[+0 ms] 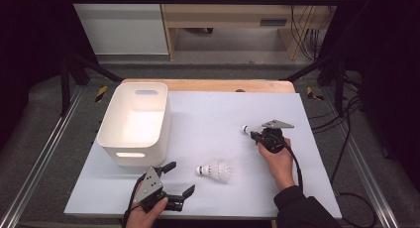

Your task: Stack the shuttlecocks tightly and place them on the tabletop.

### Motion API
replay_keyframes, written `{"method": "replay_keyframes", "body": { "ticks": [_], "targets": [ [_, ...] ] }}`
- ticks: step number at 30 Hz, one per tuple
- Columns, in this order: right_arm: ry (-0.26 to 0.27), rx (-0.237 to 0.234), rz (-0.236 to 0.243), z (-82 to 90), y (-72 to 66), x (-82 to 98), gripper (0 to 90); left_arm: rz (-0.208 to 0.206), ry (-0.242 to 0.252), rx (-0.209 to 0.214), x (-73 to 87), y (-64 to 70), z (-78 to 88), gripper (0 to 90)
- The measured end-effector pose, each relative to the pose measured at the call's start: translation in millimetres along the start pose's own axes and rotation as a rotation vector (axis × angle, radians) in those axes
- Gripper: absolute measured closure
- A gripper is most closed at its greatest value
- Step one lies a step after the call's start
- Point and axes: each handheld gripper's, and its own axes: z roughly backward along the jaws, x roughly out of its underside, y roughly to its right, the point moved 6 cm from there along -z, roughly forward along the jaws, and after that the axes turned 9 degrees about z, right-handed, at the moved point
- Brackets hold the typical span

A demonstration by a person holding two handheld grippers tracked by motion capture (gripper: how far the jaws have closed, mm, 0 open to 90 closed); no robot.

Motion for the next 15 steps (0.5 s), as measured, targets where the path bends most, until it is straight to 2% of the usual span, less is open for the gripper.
{"method": "replay_keyframes", "body": {
  "ticks": [6, 9, 11, 15],
  "targets": [
    [0.028, -0.07, 0.05, 25.4, -16.3, -7.8, 90.0, -0.001, 0.002, -0.004, -0.5, -0.4, 1.0, 4.0],
    [0.056, -0.123, 0.061, 38.4, -27.3, -7.5, 90.0, -0.001, 0.006, -0.008, -1.1, -1.6, 1.9, 4.0],
    [0.049, -0.136, 0.084, 45.0, -32.9, -4.2, 90.0, 0.003, 0.009, -0.011, -1.2, -2.0, 2.4, 4.0],
    [0.076, -0.162, 0.084, 59.0, -39.2, 2.0, 90.0, 0.002, 0.013, -0.015, -1.6, -1.8, 3.2, 4.0]
  ]
}}
